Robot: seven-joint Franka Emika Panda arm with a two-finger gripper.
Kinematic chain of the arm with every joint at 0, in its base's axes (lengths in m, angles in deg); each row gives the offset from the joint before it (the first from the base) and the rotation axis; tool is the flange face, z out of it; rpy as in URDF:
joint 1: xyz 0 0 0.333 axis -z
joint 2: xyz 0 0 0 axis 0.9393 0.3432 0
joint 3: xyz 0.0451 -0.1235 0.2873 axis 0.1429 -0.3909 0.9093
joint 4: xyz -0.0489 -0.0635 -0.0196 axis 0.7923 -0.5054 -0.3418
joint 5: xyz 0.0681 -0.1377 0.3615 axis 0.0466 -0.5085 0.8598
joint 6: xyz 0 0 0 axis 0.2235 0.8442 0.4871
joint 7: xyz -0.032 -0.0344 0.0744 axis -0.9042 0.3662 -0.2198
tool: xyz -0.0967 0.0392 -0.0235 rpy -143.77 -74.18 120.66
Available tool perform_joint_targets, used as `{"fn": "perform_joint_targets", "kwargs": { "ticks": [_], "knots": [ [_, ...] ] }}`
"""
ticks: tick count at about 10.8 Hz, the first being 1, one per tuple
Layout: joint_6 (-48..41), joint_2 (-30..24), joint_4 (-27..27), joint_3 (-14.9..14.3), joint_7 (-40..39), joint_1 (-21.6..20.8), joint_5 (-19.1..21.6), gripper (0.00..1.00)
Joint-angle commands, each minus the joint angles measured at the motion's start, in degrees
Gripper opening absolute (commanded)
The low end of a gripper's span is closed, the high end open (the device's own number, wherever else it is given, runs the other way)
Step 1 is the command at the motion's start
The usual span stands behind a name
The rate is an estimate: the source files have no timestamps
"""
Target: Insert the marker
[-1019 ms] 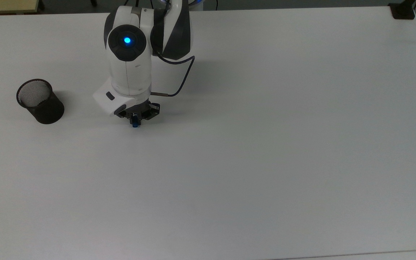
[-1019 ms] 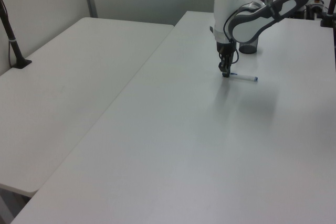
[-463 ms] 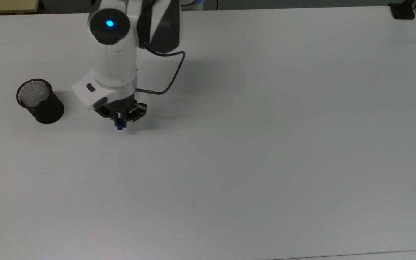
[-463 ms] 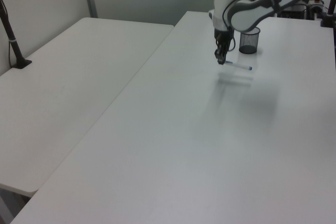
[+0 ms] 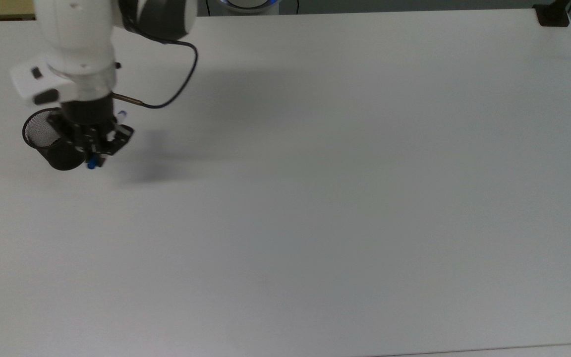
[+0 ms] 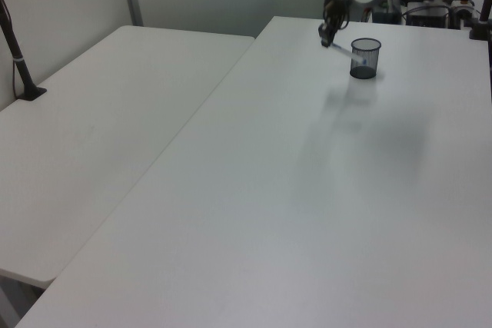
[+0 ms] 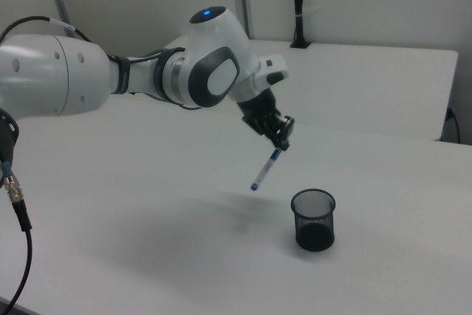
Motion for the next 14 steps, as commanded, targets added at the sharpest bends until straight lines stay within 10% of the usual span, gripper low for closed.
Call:
{"fn": "perform_joint_targets", "kwargs": {
  "ticks": [1, 11, 13, 14],
  "knots": [
    [7.7, -2.1, 1.7, 0.2, -0.4, 4.8, 1.1, 0.00],
    [34.0, -4.0, 15.6, 0.4, -1.5, 10.8, 3.1, 0.02],
    [33.7, -4.1, 15.8, 0.4, -2.1, 10.8, 3.1, 0.32],
    [33.6, -4.3, 15.8, 0.4, -1.8, 10.8, 3.1, 0.93]
  ]
}}
